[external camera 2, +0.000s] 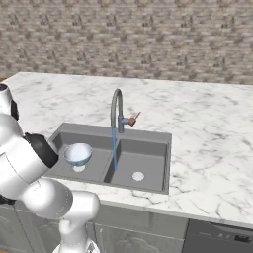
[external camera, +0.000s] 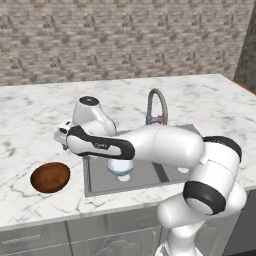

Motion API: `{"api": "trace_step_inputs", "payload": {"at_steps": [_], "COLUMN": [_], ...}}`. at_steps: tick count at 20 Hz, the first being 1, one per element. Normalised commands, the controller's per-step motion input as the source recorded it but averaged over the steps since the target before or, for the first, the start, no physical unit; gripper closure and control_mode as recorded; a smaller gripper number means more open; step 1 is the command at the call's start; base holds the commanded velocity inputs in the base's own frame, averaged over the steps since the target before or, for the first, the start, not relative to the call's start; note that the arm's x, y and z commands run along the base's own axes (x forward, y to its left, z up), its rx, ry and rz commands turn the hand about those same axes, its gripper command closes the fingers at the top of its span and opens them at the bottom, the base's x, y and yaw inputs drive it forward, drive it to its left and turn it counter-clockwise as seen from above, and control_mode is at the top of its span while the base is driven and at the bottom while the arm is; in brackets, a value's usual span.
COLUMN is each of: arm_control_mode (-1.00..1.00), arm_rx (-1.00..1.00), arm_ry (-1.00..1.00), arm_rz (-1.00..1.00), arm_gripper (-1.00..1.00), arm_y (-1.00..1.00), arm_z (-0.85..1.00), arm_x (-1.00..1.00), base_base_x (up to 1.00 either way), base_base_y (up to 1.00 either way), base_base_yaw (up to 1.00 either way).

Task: Rinse each bowl for a few seconds and place them down in the sink or on the counter.

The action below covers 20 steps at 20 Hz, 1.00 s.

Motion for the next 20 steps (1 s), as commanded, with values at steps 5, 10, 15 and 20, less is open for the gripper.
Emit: {"api": "trace_step_inputs", "payload": {"at_steps": [5, 10, 15, 20], "arm_control_mode": [-1.00, -1.00, -1.00, -1.00], "arm_rx": [-0.05, -0.02, 0.00, 0.00], "arm_ry": [0.00, -0.01, -0.03, -0.11], "arm_rz": [0.07, 0.08, 0.09, 0.08], "arm_gripper": [-1.00, -1.00, -1.00, -1.00], "arm_y": [0.14, 0.02, -0.06, 0.00], "arm_z": [-0.19, -0.21, -0.19, -0.17], "arm_x": [-0.14, -0.21, -0.28, -0.12], "base_base_x": [0.00, 0.00, 0.00, 0.00], "base_base_y": [0.00, 0.00, 0.00, 0.00], "base_base_yaw": [0.00, 0.00, 0.00, 0.00]}}
